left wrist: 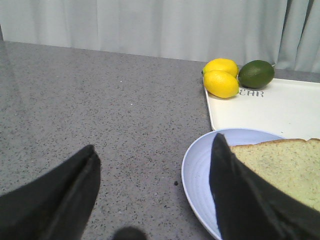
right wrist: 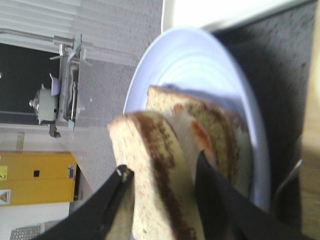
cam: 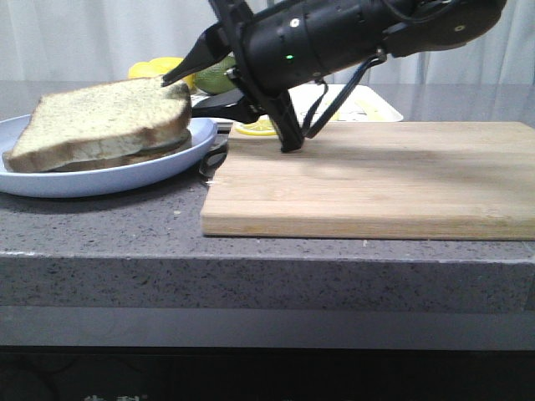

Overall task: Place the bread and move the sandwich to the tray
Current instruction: 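Carry the bread over the egg toast and release it on top, then withdraw the right gripper away from the plate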

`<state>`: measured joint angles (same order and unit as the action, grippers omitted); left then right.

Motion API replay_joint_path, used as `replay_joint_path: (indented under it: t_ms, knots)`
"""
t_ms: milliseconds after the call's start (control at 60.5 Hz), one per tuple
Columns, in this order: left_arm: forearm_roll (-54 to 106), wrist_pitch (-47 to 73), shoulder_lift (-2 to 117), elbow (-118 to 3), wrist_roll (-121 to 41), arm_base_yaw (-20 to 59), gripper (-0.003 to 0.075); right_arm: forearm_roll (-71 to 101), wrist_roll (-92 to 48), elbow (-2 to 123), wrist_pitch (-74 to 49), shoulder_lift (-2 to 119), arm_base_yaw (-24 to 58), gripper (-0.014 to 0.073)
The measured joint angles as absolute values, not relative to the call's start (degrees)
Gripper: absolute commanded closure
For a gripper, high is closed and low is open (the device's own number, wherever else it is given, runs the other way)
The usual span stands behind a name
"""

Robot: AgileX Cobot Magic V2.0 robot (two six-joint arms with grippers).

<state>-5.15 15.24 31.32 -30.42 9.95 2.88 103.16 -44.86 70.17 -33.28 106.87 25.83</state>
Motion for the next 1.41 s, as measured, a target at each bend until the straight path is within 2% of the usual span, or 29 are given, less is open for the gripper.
replay_joint_path:
  t_ms: [215, 265, 331, 463, 513, 695, 794, 959, 1091, 1273, 1406]
  knots:
    - [-5.15, 15.24, 31.32, -30.42, 9.95, 2.88, 0.0261, 101.06, -44.73, 68.15, -38.64, 100.30, 19.06, 0.0259]
    - [-5.15, 15.24, 31.32, -30.42, 9.95, 2.88, 0.0261, 99.19, -44.73, 67.77, -40.21, 98.31, 17.25, 0.0291]
    - [-5.15, 15.12, 31.32, -30.42, 9.95, 2.88, 0.0261, 95.65, -44.73, 67.63, -42.66, 95.62, 14.76, 0.0375]
    - [-5.15, 15.12, 31.32, -30.42, 9.95, 2.88, 0.0261, 85.52, -44.73, 67.63, -48.24, 89.62, 8.85, 0.0617]
    - [-5.15, 15.12, 31.32, -30.42, 9.95, 2.88, 0.0261, 81.99, -44.73, 67.63, -50.92, 87.76, 6.60, 0.0671]
    - [-5.15, 15.12, 31.32, -30.42, 9.95, 2.88, 0.0261, 69.72, -44.60, 67.63, -61.99, 82.98, -1.79, 0.0654]
    - [-5.15, 15.12, 31.32, -30.42, 9.95, 2.88, 0.0261, 59.12, -40.45, 67.63, -63.27, 80.44, -4.27, 0.0654]
    - [-5.15, 15.03, 31.32, -30.42, 9.95, 2.88, 0.0261, 31.68, -23.89, 67.51, -58.00, 74.15, -5.02, 0.0654]
    - [-5.15, 15.01, 31.32, -30.42, 9.95, 2.88, 0.0261, 17.74, -13.06, 67.02, -55.05, 69.32, -5.02, 0.0654]
    - [-5.15, 14.91, 31.32, -30.42, 9.95, 2.88, 0.0261, 12.24, -9.06, 61.52, -45.03, 59.96, -3.51, 0.0654]
    - [-5.15, 14.91, 31.32, -30.42, 9.95, 2.88, 0.0261, 9.59, -9.06, 52.76, -35.91, 51.10, 2.15, 0.0654]
